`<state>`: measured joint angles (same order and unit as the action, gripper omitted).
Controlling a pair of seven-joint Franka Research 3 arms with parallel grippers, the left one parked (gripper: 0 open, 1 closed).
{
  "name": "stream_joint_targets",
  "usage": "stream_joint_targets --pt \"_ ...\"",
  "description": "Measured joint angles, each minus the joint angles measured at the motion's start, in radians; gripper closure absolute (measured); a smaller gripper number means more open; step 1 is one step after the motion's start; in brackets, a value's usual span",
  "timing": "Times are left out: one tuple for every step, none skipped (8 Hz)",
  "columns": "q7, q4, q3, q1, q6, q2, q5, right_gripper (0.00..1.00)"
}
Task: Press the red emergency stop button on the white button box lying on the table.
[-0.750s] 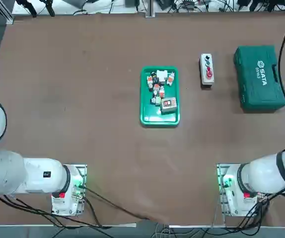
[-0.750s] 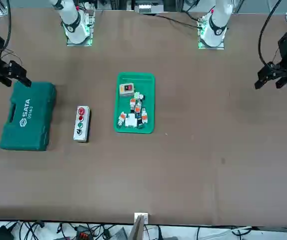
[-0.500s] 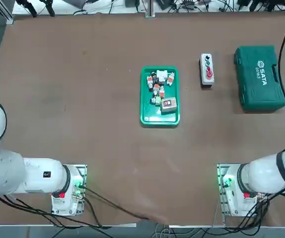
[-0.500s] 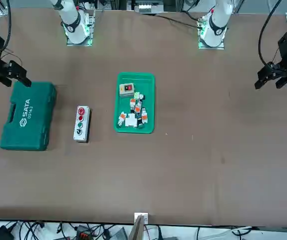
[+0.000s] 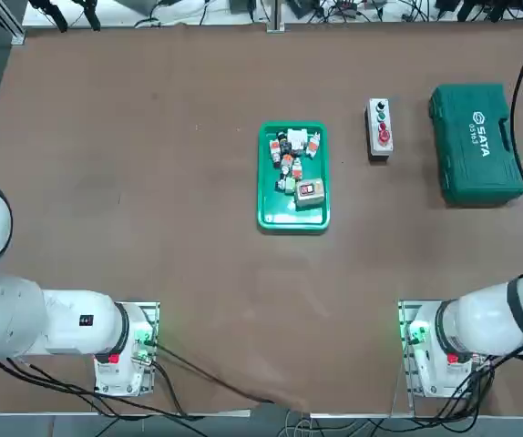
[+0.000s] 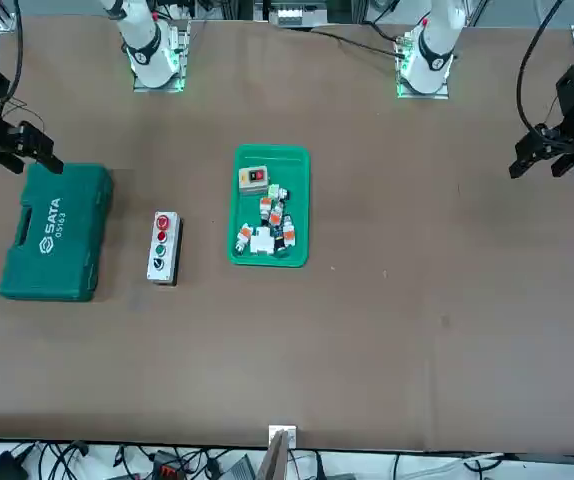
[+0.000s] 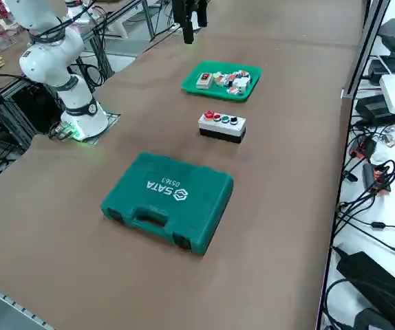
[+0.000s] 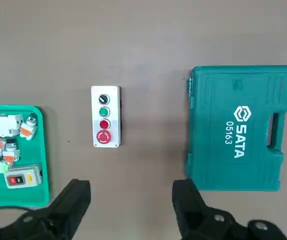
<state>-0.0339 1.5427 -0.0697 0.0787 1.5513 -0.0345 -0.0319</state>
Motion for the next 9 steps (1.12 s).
stream_joint_targets --pt "0.001 0.0 0.0 0.001 0.0 -0.001 0.0 0.0" --pt "0.001 0.0 0.0 0.001 0.0 -0.001 0.0 0.0" --pt "0.001 0.0 0.0 0.001 0.0 -0.002 0.0 0.0" --pt "0.001 0.0 0.0 0.001 0.0 -0.002 0.0 0.0" --pt "-0.002 0.0 0.0 0.001 -0.001 -0.005 0.0 0.0" --pt "-0.006 0.0 0.0 0.001 0.002 -0.012 -0.006 0.01" --pt "-0.008 0.0 0.0 0.001 0.003 -0.02 -0.02 0.03" --pt "-0.008 0.001 0.0 0.001 0.003 -0.032 -0.031 0.25" --pt "-0.008 0.001 0.0 0.001 0.003 -0.04 -0.032 0.45"
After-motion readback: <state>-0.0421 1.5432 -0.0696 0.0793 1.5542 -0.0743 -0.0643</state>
